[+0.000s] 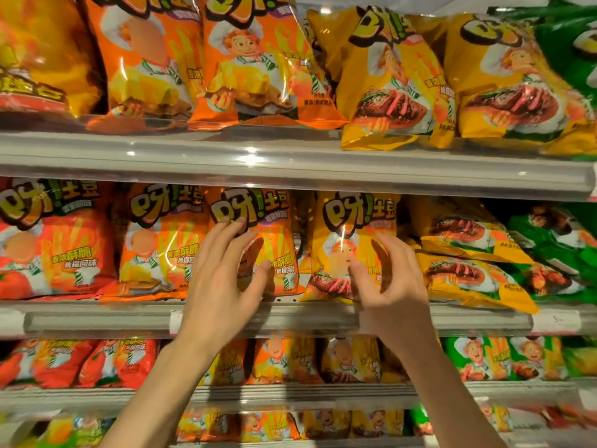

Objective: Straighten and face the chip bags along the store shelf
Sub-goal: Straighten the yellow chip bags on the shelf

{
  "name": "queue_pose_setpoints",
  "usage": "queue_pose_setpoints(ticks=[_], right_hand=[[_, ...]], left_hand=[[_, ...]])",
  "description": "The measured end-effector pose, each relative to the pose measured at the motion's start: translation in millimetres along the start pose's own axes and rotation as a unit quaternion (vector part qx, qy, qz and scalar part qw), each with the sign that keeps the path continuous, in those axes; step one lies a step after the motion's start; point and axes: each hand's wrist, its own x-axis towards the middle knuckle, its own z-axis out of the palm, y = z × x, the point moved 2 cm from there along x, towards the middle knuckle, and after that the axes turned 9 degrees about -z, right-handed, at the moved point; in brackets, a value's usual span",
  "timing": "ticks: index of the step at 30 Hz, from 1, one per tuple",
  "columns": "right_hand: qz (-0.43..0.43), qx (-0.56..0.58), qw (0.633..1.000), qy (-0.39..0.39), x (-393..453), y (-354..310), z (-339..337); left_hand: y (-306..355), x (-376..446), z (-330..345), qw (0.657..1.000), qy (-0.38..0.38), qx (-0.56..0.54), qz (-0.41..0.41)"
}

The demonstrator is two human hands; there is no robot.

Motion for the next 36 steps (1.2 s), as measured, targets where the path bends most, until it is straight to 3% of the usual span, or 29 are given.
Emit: queue_pose_setpoints(ticks=[4, 9, 17, 22, 25, 31, 36], right_hand=[[0.097, 0.055, 0.993, -0.045, -14.4, -12.9, -19.8], [0.193, 0.11, 0.967, -0.123, -55.3, -9.0, -27.6], [0.293, 0.136, 0.943, -0.084, -92.1, 33.8, -62.9], [0.28, 0.141, 0.945, -0.098, -87.9, 67.3, -97.7], [0.258, 0.148, 0.948, -0.11, -81.5, 90.7, -123.6], [0.247, 0.165, 0.944, -0.145, -65.7, 141.7, -170.2], [0.219, 0.161, 0.954, -0.131, -49.2, 157.8, -196.1]], left_hand=[[9.2, -13.2, -18.5, 0.992, -0.04, -0.108, -0.043], [9.1, -42.6, 3.3, 0.914, -0.163, -0.31, -0.204], [23.3, -87.7, 38.5, 0.846, -0.181, -0.417, -0.278], [56.3, -98.4, 58.2, 0.884, -0.175, -0.341, -0.267], [90.8, -99.6, 75.0, 0.888, -0.141, -0.323, -0.296], [156.5, -103.3, 110.9, 0.904, -0.126, -0.312, -0.265], [191.5, -89.8, 120.1, 0.924, -0.093, -0.27, -0.255]])
